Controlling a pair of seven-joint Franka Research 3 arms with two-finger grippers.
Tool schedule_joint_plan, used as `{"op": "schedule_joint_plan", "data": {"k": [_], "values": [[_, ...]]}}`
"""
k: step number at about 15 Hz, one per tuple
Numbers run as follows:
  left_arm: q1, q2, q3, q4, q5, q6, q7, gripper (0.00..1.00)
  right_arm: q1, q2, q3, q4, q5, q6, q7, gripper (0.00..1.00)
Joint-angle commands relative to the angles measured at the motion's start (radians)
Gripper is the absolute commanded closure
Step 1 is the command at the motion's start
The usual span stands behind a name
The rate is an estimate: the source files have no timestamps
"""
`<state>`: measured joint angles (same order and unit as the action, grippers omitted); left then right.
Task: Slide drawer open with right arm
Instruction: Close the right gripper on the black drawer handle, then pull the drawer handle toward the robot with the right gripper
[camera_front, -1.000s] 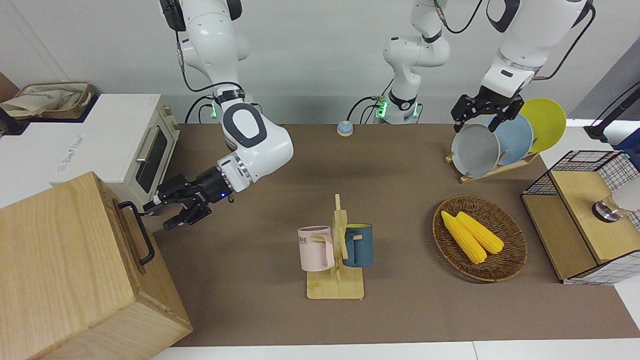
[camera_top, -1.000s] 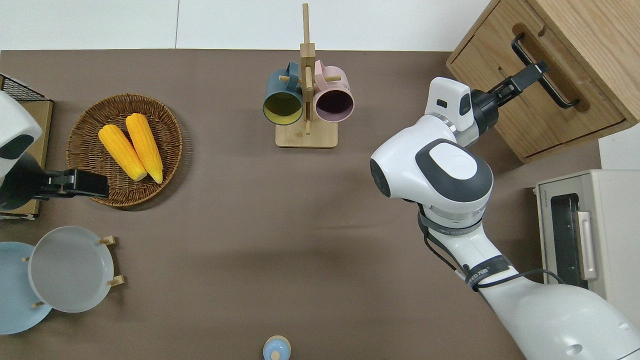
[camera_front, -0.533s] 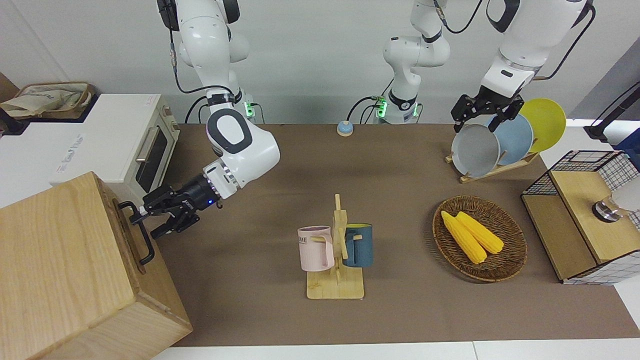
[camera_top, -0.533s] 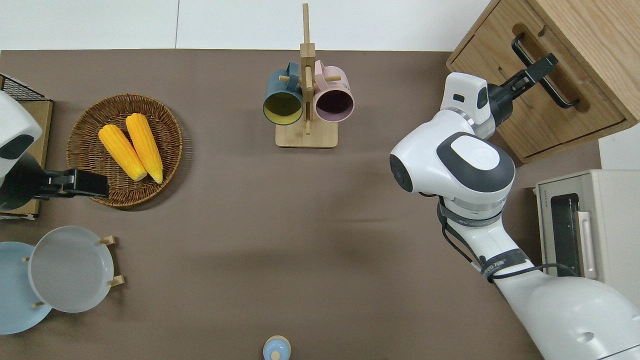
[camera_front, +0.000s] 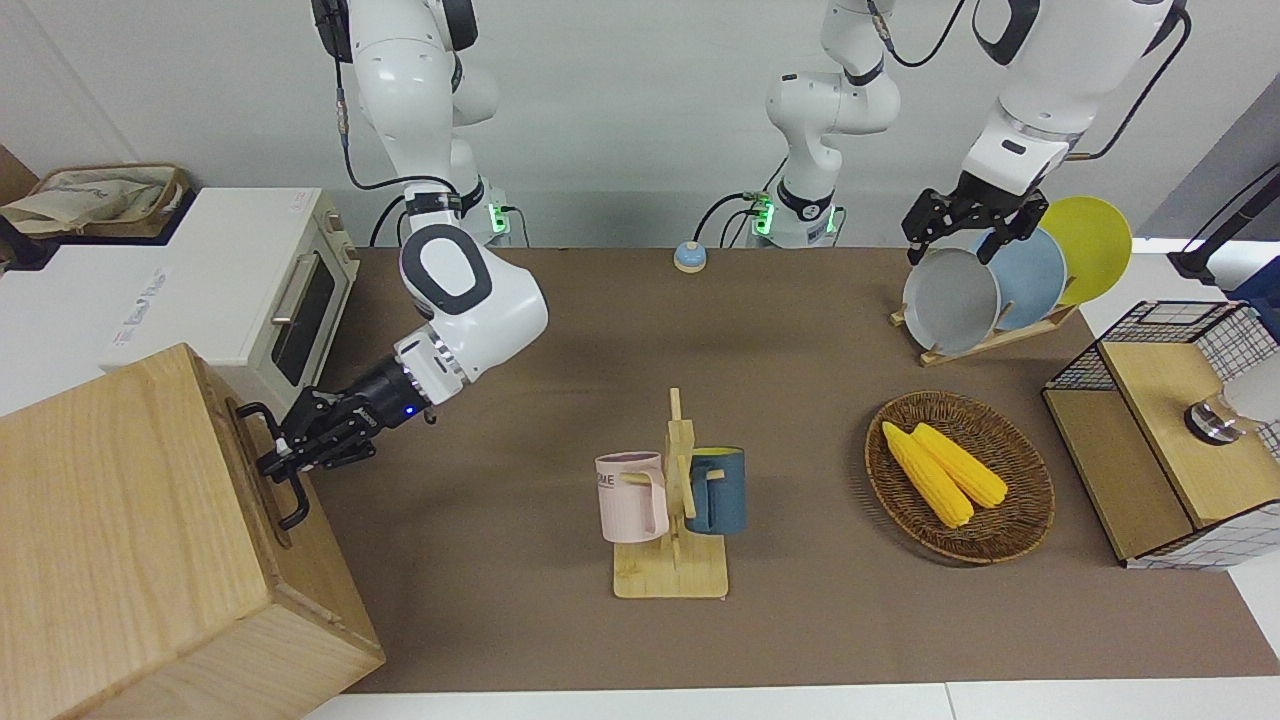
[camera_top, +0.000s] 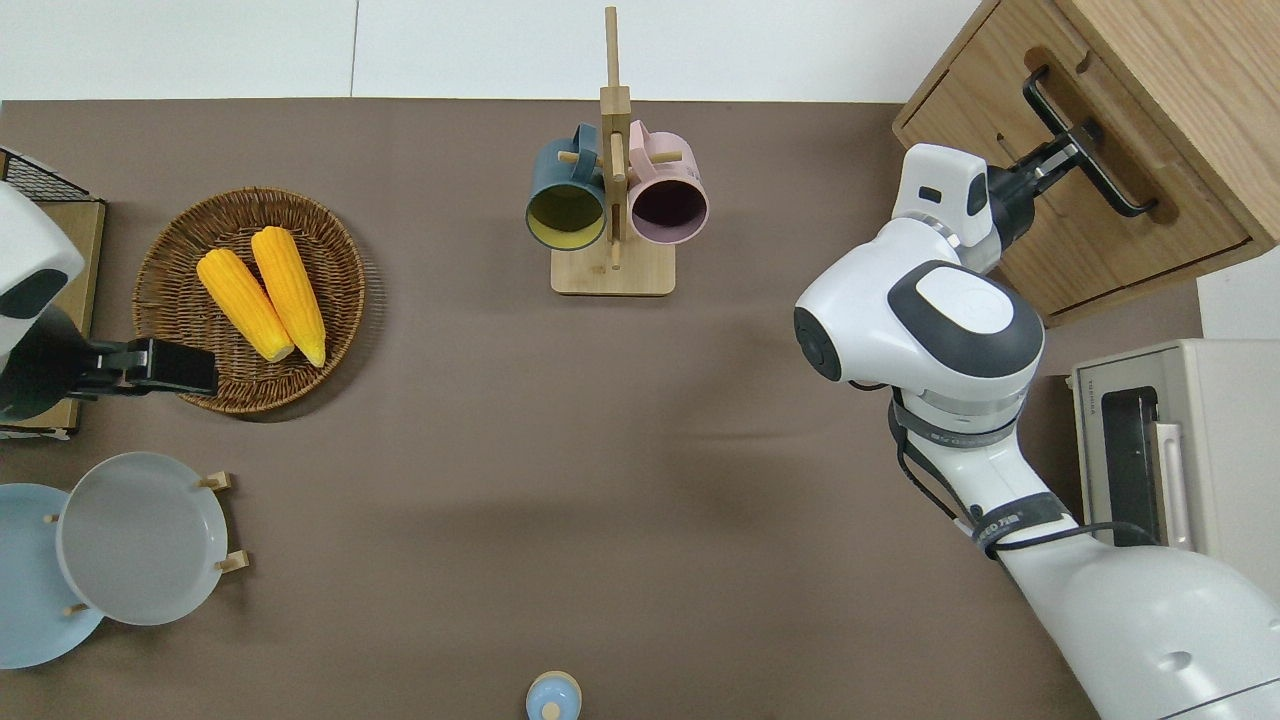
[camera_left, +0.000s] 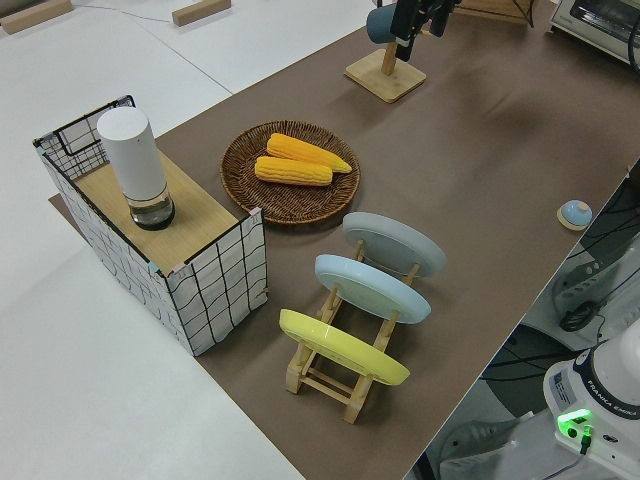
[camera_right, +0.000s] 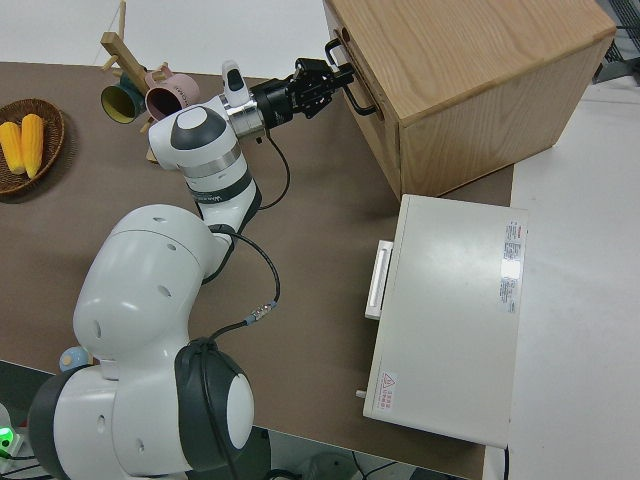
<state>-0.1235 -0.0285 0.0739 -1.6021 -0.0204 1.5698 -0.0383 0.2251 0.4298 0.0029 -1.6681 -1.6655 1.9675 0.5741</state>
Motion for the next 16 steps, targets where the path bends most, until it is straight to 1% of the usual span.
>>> {"op": "schedule_joint_plan", "data": {"k": [1, 2, 3, 4, 5, 6, 9, 10, 11, 12, 15, 16], "values": [[-0.002, -0.008, 0.003, 0.002, 0.013, -0.013, 0.001, 0.0, -0.007, 0.003, 0.012, 0.004, -0.02, -0.009, 0.032, 0.908], [-0.002, -0.008, 0.003, 0.002, 0.013, -0.014, 0.001, 0.0, -0.004, 0.001, 0.015, 0.004, -0.019, -0.012, 0.032, 0.919], [-0.002, -0.008, 0.003, 0.002, 0.013, -0.014, 0.001, 0.0, -0.003, 0.0, 0.026, 0.004, -0.01, -0.033, 0.032, 0.963], [-0.002, -0.008, 0.003, 0.002, 0.013, -0.014, 0.001, 0.0, -0.001, 0.0, 0.043, 0.004, 0.003, -0.053, 0.032, 0.965], [-0.002, -0.008, 0.003, 0.002, 0.013, -0.014, 0.001, 0.0, 0.002, 0.0, 0.048, 0.004, 0.01, -0.065, 0.032, 0.969], [-0.002, -0.008, 0.003, 0.002, 0.013, -0.013, 0.001, 0.0, 0.006, -0.002, 0.06, 0.004, 0.026, -0.084, 0.032, 0.971], [-0.002, -0.008, 0.003, 0.002, 0.013, -0.013, 0.001, 0.0, 0.007, -0.006, 0.126, 0.004, 0.052, -0.166, 0.024, 0.982], [-0.002, -0.008, 0.003, 0.002, 0.013, -0.013, 0.001, 0.0, 0.007, -0.006, 0.14, 0.004, 0.062, -0.188, 0.024, 0.984], [-0.002, -0.008, 0.003, 0.002, 0.013, -0.013, 0.001, 0.0, 0.007, -0.008, 0.172, 0.004, 0.07, -0.221, 0.021, 0.996], [-0.002, -0.008, 0.003, 0.002, 0.013, -0.014, 0.001, 0.0, 0.007, -0.008, 0.196, 0.005, 0.085, -0.258, 0.018, 1.0], [-0.002, -0.008, 0.003, 0.002, 0.013, -0.013, 0.001, 0.0, 0.022, -0.016, 0.252, 0.005, 0.116, -0.344, 0.018, 1.0], [-0.002, -0.008, 0.003, 0.002, 0.013, -0.013, 0.001, 0.0, 0.026, -0.017, 0.265, 0.005, 0.133, -0.369, 0.018, 1.0]]}}
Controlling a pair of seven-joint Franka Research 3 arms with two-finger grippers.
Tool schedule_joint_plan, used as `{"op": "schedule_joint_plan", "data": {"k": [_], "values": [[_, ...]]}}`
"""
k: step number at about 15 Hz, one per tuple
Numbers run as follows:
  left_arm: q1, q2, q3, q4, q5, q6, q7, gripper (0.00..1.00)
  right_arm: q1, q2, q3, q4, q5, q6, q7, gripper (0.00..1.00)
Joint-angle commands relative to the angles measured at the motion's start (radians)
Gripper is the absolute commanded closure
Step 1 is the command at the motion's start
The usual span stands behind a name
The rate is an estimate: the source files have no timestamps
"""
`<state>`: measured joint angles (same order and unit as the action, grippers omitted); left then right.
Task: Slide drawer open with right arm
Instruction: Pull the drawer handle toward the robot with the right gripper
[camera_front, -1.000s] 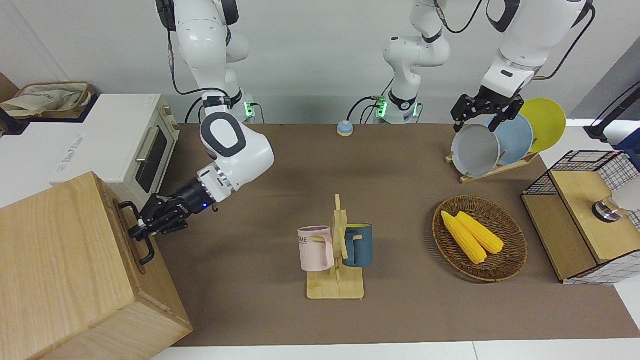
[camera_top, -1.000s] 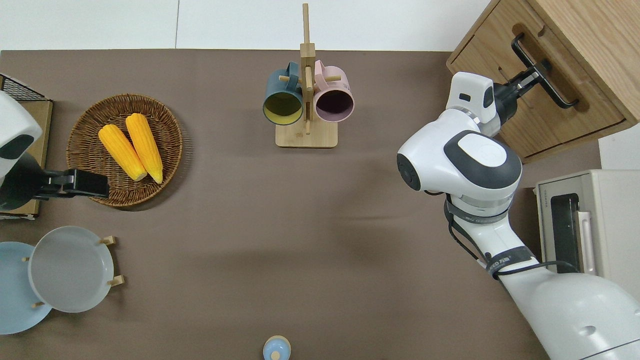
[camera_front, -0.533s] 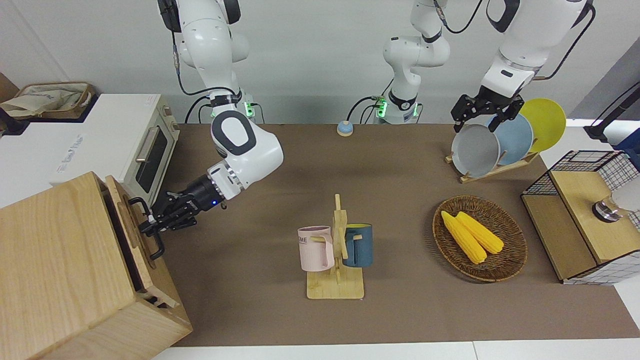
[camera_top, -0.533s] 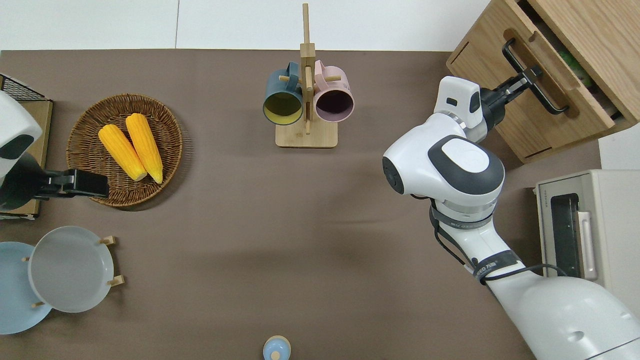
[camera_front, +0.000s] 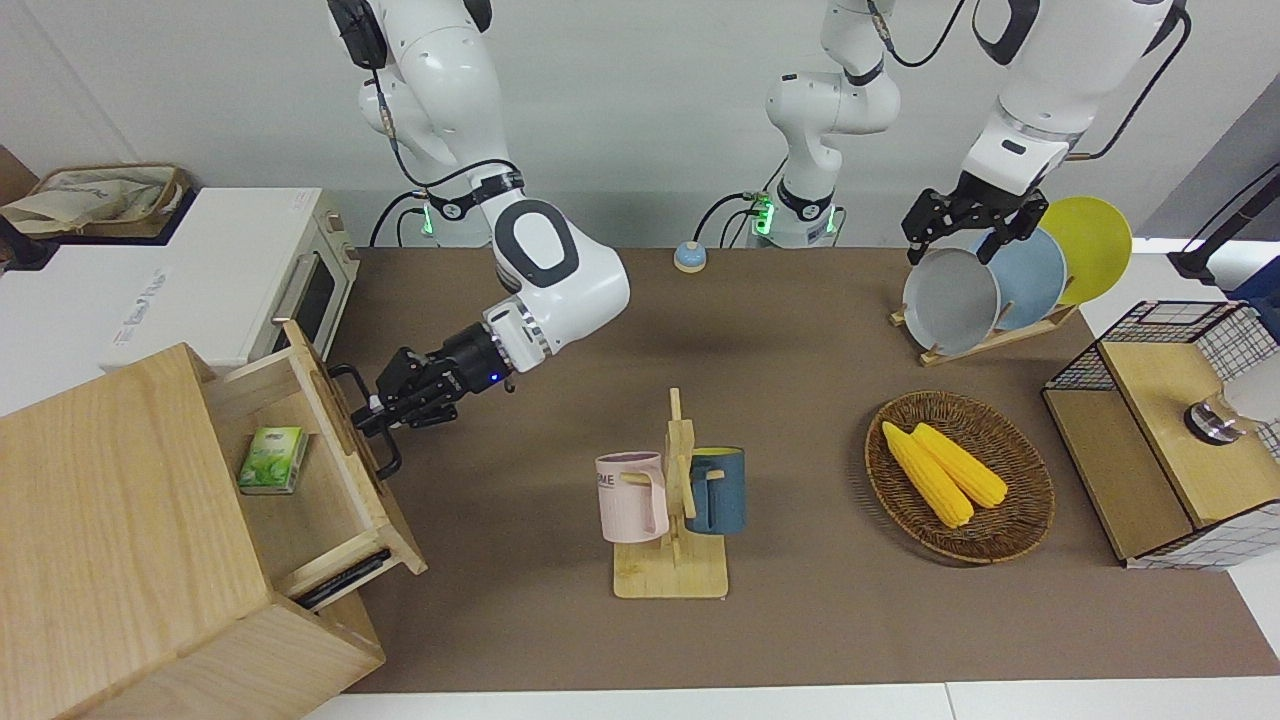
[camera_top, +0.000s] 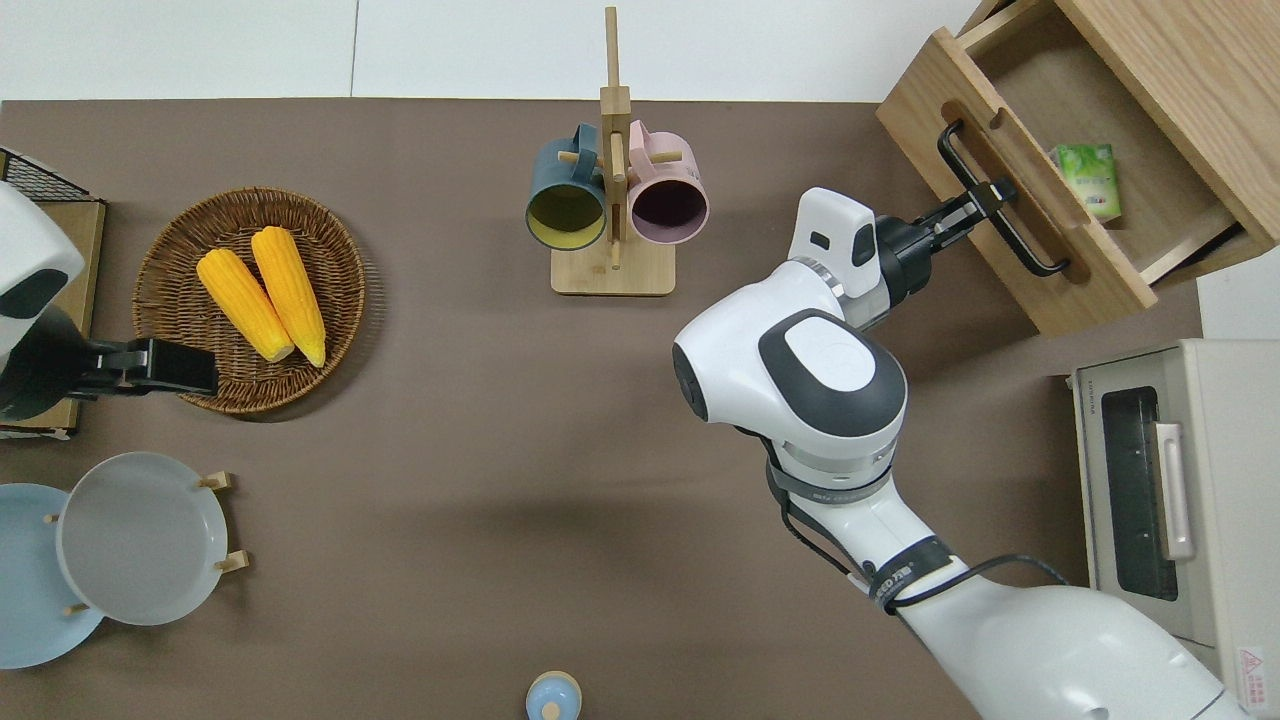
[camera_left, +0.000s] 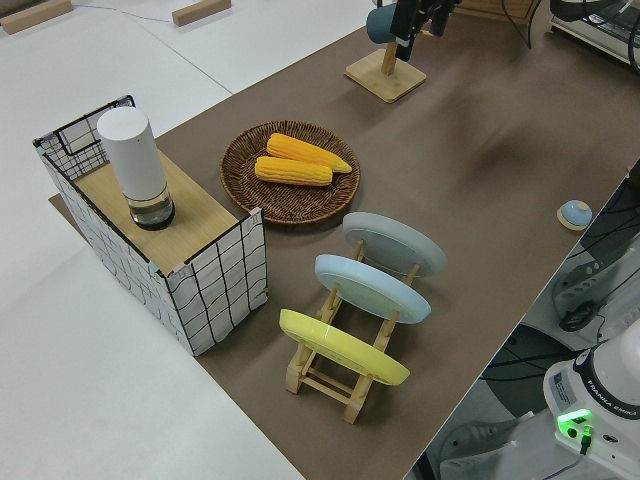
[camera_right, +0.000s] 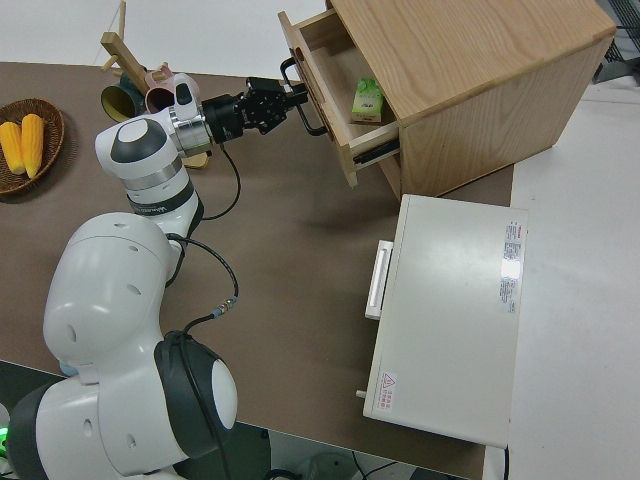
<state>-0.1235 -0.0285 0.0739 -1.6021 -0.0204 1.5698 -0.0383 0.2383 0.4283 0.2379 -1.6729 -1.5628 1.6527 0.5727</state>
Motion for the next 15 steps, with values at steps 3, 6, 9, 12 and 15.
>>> {"op": "schedule_joint_plan", "data": {"k": [3, 6, 9, 12, 15], "values": [[-0.002, -0.008, 0.003, 0.002, 0.013, -0.014, 0.001, 0.0, 0.019, -0.019, 0.087, 0.01, 0.053, -0.123, 0.018, 1.0], [-0.002, -0.008, 0.001, 0.002, 0.013, -0.014, 0.001, 0.0, 0.025, -0.023, 0.135, 0.012, 0.078, -0.183, 0.018, 1.0], [-0.002, -0.008, 0.003, 0.002, 0.013, -0.014, 0.001, 0.0, 0.033, -0.025, 0.167, 0.012, 0.087, -0.228, 0.016, 1.0], [-0.002, -0.008, 0.001, 0.002, 0.013, -0.014, 0.001, 0.0, 0.033, -0.025, 0.218, 0.015, 0.112, -0.28, 0.016, 1.0], [-0.002, -0.008, 0.003, 0.002, 0.013, -0.013, 0.001, 0.0, 0.052, -0.026, 0.239, 0.021, 0.144, -0.33, 0.016, 1.0]]}}
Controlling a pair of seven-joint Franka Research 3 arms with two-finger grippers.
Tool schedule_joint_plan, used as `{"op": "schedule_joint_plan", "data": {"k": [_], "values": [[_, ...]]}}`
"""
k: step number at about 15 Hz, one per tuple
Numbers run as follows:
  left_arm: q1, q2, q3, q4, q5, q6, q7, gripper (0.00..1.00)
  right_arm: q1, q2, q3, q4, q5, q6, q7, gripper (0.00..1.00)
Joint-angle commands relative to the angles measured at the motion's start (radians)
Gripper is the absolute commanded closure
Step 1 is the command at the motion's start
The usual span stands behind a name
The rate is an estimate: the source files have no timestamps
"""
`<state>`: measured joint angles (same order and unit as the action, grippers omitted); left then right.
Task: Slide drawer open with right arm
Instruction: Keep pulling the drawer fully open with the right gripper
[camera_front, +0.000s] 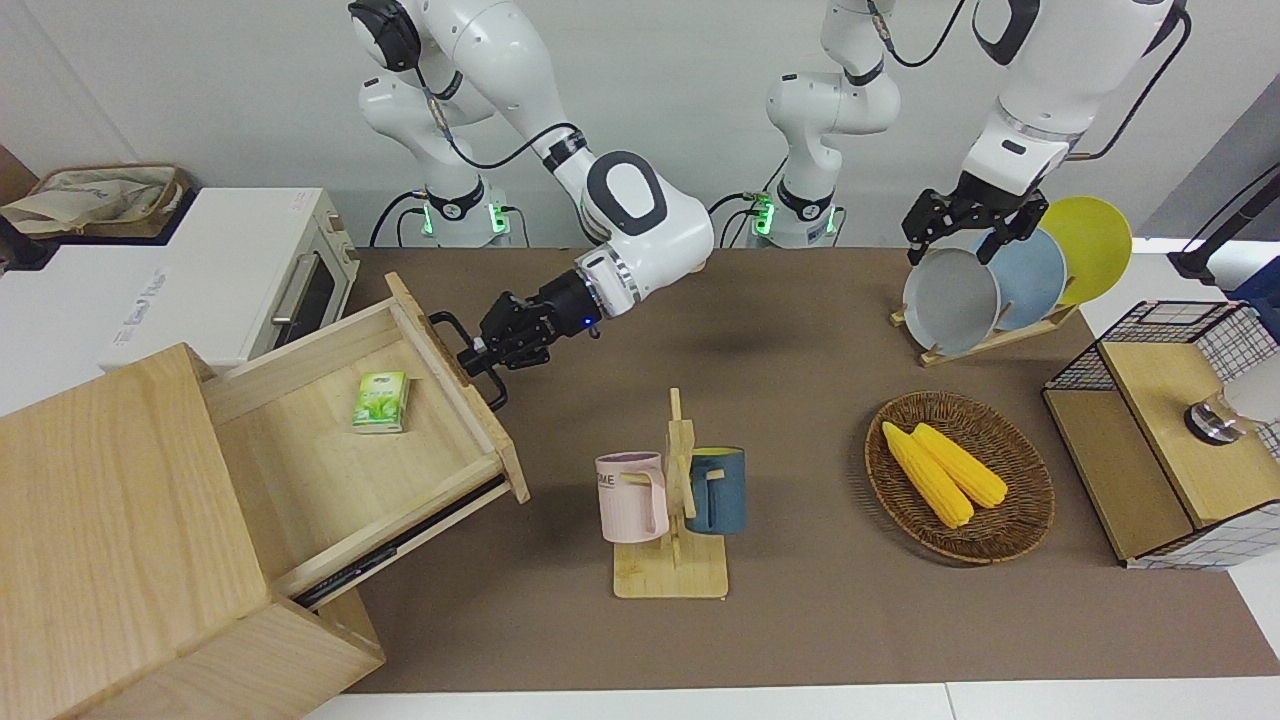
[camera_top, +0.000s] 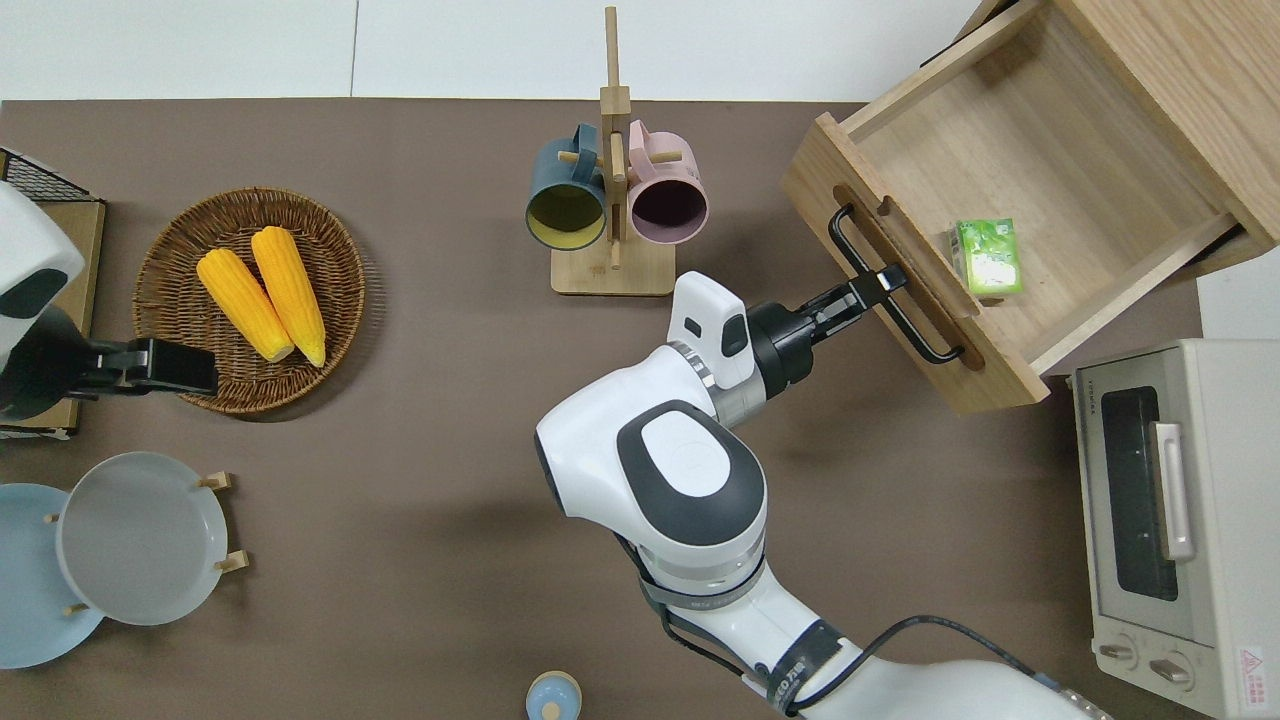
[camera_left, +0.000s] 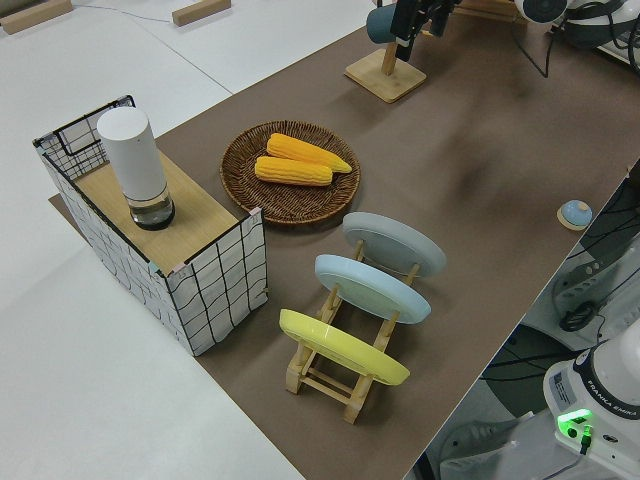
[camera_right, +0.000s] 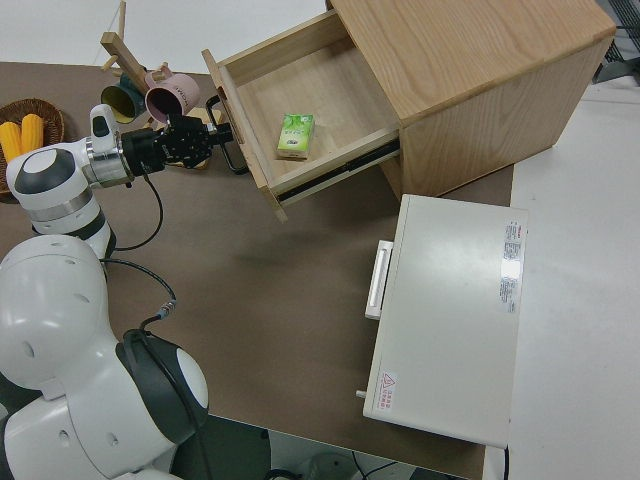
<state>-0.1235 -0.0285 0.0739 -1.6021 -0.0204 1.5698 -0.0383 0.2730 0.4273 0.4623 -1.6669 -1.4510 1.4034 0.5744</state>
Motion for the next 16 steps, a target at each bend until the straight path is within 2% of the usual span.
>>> {"op": "schedule_joint_plan", "data": {"k": [1, 5, 7, 8, 9, 10, 11, 12, 14, 16], "values": [[-0.002, -0.008, 0.003, 0.002, 0.013, -0.014, 0.001, 0.0, 0.026, -0.025, 0.027, 0.016, 0.046, -0.093, 0.016, 1.0], [-0.002, -0.008, 0.003, 0.002, 0.013, -0.014, 0.001, 0.0, 0.037, -0.025, 0.058, 0.018, 0.069, -0.135, 0.018, 1.0], [-0.002, -0.008, 0.003, 0.002, 0.013, -0.014, 0.001, 0.0, 0.038, -0.025, 0.062, 0.026, 0.089, -0.149, 0.019, 1.0], [-0.002, -0.008, 0.003, 0.002, 0.013, -0.014, 0.001, 0.0, 0.038, -0.027, 0.062, 0.03, 0.09, -0.149, 0.019, 0.936], [-0.002, -0.008, 0.003, 0.002, 0.013, -0.013, 0.001, 0.0, 0.038, -0.027, 0.062, 0.03, 0.09, -0.147, 0.019, 0.731], [-0.002, -0.008, 0.003, 0.002, 0.013, -0.014, 0.001, 0.0, 0.037, -0.027, 0.059, 0.03, 0.087, -0.141, 0.021, 0.602], [-0.002, -0.008, 0.003, 0.002, 0.013, -0.014, 0.001, 0.0, 0.034, -0.027, 0.056, 0.03, 0.075, -0.133, 0.022, 0.346], [-0.002, -0.008, 0.003, 0.002, 0.013, -0.014, 0.001, 0.0, 0.026, -0.027, 0.053, 0.03, 0.069, -0.13, 0.022, 0.155], [-0.002, -0.008, 0.003, 0.002, 0.013, -0.013, 0.001, 0.0, 0.023, -0.027, 0.053, 0.03, 0.066, -0.124, 0.024, 0.02], [-0.002, -0.008, 0.003, 0.002, 0.013, -0.014, 0.001, 0.0, 0.023, -0.027, 0.053, 0.03, 0.066, -0.123, 0.024, 0.015]]}}
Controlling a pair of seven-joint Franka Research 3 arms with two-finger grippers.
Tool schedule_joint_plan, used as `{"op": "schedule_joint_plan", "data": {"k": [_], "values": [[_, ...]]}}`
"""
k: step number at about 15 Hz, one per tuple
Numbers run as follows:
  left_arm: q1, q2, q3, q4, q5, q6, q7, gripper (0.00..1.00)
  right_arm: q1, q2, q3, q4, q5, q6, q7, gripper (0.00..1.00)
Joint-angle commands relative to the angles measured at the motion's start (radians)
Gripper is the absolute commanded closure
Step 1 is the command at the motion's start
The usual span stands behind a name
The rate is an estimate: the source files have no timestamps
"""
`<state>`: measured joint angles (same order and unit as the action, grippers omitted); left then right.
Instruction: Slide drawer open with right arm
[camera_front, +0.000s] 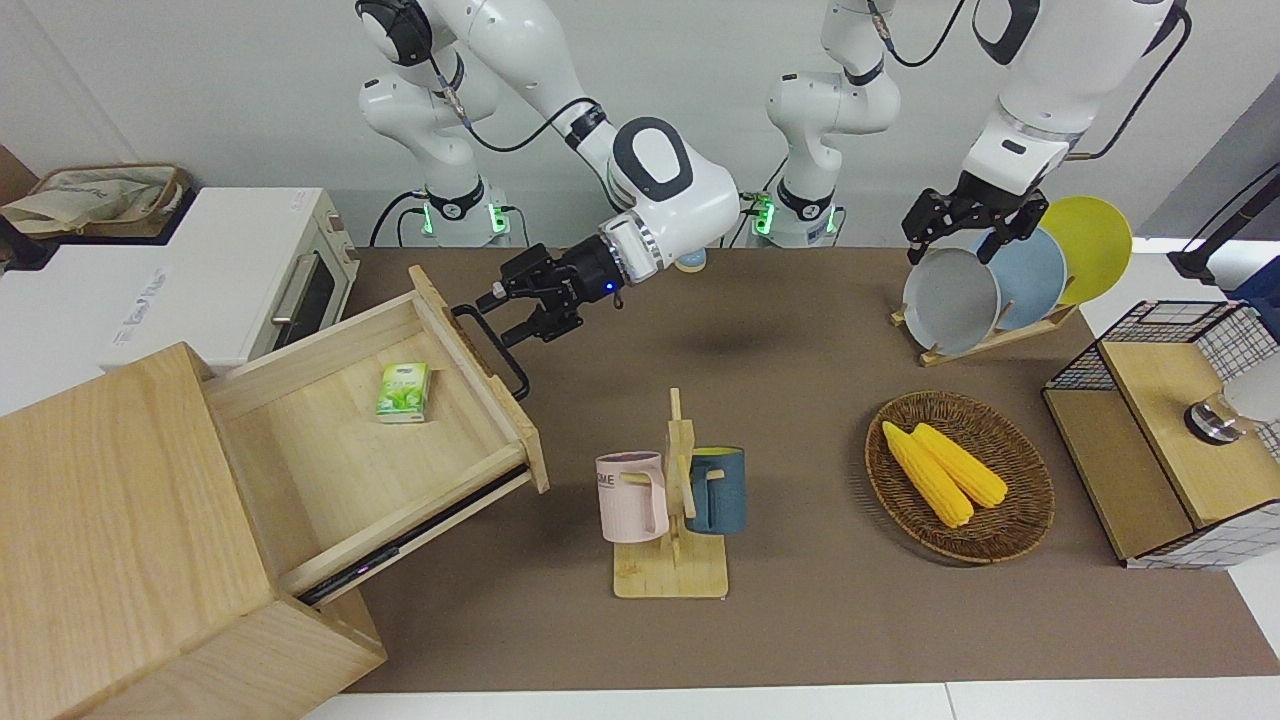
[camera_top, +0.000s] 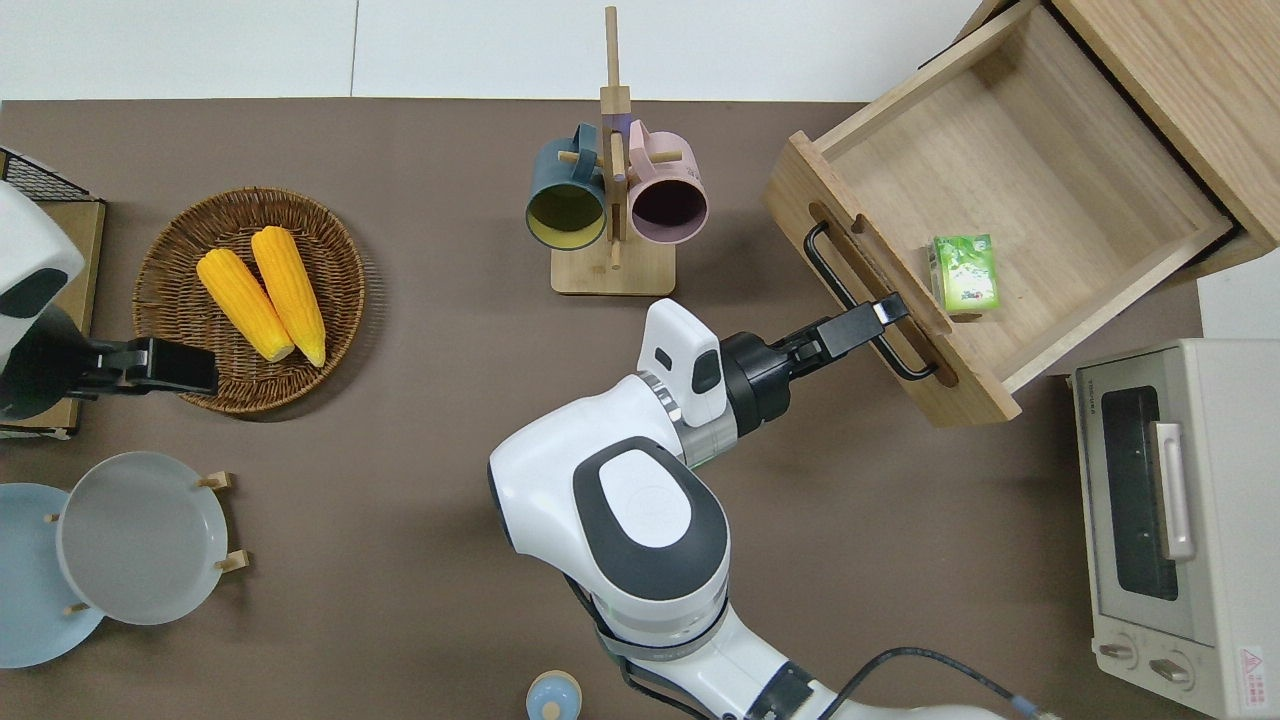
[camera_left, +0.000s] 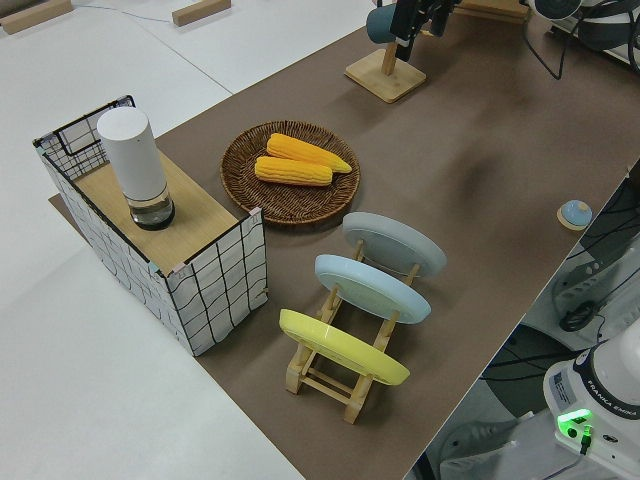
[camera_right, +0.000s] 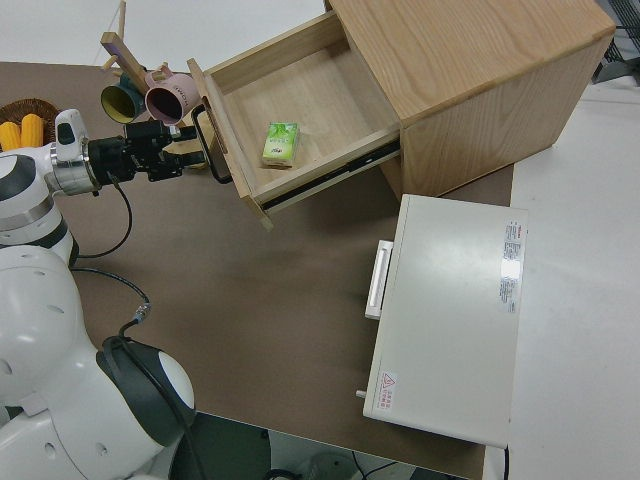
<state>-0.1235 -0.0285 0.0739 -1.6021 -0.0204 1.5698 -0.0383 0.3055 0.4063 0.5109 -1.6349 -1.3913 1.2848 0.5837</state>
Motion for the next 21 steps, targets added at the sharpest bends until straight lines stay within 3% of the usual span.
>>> {"op": "schedule_joint_plan", "data": {"k": [1, 9, 13, 14, 15, 16, 17, 21], "values": [[-0.002, -0.008, 0.003, 0.002, 0.013, -0.013, 0.001, 0.0, -0.008, -0.006, 0.004, -0.002, 0.006, -0.005, 0.016, 0.013], [-0.002, -0.008, 0.003, 0.002, 0.013, -0.014, 0.001, 0.0, 0.01, -0.035, 0.006, -0.002, 0.048, -0.008, 0.004, 0.013], [-0.002, -0.008, 0.003, 0.002, 0.013, -0.014, 0.001, 0.0, 0.018, -0.092, 0.004, 0.003, 0.17, 0.019, -0.033, 0.013], [-0.002, -0.008, 0.003, 0.002, 0.013, -0.014, 0.001, 0.0, 0.014, -0.115, 0.003, 0.03, 0.237, 0.057, -0.066, 0.011], [-0.002, -0.008, 0.003, 0.002, 0.013, -0.013, 0.001, 0.0, 0.004, -0.141, -0.006, 0.062, 0.323, 0.089, -0.1, 0.011], [-0.002, -0.008, 0.003, 0.002, 0.013, -0.014, 0.001, 0.0, 0.0, -0.188, -0.049, 0.091, 0.439, 0.128, -0.172, 0.013], [-0.002, -0.008, 0.001, 0.002, 0.013, -0.013, 0.001, 0.0, -0.002, -0.219, -0.086, 0.093, 0.503, 0.158, -0.218, 0.011], [-0.002, -0.008, 0.001, 0.002, 0.013, -0.013, 0.001, 0.0, -0.046, -0.306, -0.124, 0.073, 0.679, 0.243, -0.245, 0.013]]}}
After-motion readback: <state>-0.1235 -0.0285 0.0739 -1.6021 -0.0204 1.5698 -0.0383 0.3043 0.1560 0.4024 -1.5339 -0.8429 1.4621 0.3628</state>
